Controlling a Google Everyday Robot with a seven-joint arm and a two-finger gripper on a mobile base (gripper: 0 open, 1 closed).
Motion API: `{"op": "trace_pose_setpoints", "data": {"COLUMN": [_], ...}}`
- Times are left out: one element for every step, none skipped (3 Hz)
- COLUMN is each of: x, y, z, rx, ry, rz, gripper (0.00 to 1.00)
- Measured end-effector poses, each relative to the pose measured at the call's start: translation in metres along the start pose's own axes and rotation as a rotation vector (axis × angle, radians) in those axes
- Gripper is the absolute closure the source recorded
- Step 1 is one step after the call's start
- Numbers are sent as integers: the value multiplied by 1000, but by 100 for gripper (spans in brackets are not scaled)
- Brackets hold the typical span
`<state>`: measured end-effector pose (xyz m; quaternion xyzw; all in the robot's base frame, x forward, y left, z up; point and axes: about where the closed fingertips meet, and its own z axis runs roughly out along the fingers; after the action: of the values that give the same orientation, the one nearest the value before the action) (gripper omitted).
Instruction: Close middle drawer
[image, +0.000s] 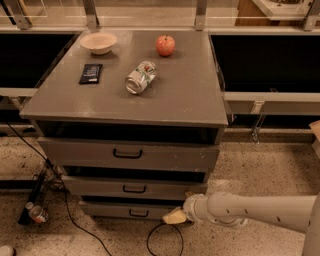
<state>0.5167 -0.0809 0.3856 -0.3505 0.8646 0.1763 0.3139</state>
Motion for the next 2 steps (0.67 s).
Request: {"op": "trace_pose_setpoints", "data": {"x": [0, 0], "y": [0, 0], "z": [0, 0], "rx": [0, 0], "ry": [0, 0], "rz": [0, 0], "gripper": [41, 65]}}
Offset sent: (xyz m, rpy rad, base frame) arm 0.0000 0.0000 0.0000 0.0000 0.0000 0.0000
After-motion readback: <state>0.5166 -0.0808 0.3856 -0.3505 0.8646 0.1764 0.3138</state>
